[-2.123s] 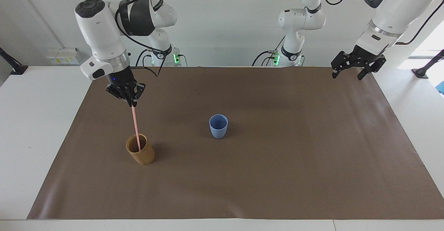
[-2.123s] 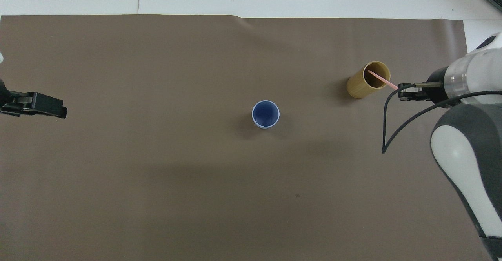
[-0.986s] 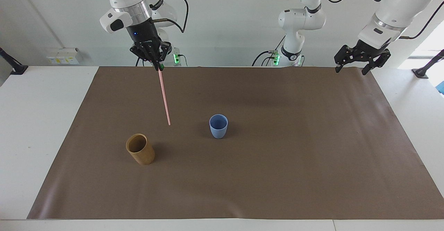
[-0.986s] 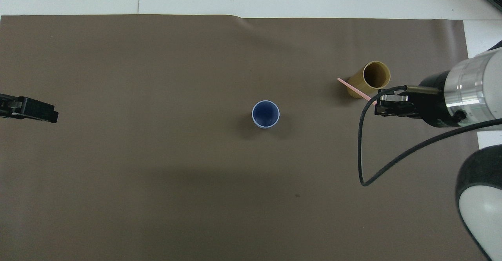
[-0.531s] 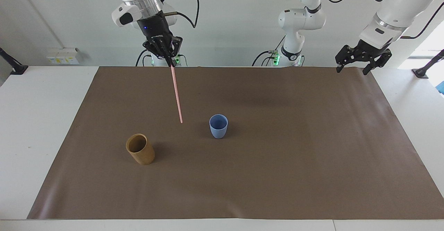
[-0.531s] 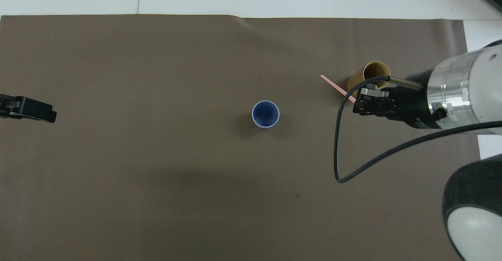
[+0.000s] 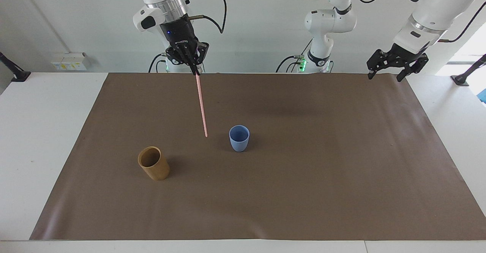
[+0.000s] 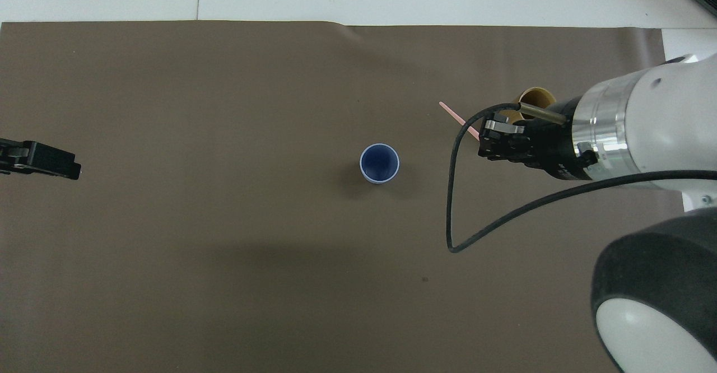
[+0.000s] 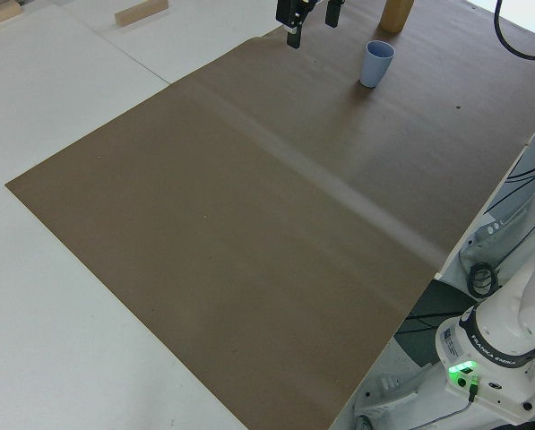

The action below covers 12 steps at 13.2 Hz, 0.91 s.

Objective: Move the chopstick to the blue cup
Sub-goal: 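Carry the pink stick with the right gripper over the blue cup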

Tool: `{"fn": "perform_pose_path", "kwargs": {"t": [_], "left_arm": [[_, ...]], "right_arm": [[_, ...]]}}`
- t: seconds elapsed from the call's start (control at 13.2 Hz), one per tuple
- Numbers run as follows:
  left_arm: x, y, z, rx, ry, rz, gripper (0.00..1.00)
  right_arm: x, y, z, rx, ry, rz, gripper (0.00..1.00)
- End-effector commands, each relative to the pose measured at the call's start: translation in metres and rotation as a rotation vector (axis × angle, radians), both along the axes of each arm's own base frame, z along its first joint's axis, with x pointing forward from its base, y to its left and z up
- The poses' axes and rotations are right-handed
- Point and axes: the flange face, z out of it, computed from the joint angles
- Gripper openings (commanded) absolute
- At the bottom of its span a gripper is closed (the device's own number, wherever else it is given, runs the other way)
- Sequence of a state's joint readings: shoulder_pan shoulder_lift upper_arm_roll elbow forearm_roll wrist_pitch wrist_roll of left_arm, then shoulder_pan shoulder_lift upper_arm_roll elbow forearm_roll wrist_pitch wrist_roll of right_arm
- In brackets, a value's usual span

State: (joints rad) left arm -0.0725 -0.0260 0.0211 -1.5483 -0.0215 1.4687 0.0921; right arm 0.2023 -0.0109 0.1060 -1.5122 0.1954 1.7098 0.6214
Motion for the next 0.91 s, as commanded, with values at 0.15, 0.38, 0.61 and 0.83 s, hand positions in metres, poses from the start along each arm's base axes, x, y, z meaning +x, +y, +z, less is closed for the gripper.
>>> {"fn": "perform_pose_path", "kwargs": {"t": [0.15, 0.38, 0.61, 0.83], "left_arm": [[-0.007, 0.002, 0.006, -0.002, 0.002, 0.014, 1.00], [-0.007, 0.003, 0.006, -0.002, 0.002, 0.016, 1.00], [-0.007, 0.002, 0.006, -0.002, 0.002, 0.014, 1.00], [-0.007, 0.003, 0.006, -0.002, 0.002, 0.016, 1.00]], "right_arm": [[0.012, 0.011, -0.003, 0.130, 0.069, -0.106, 0.00], [0.021, 0.015, -0.014, 0.238, 0.147, -0.190, 0.00], [0.029, 0.027, -0.036, 0.239, 0.205, -0.236, 0.00], [0.033, 0.051, -0.070, 0.208, 0.259, -0.239, 0.00]]}}
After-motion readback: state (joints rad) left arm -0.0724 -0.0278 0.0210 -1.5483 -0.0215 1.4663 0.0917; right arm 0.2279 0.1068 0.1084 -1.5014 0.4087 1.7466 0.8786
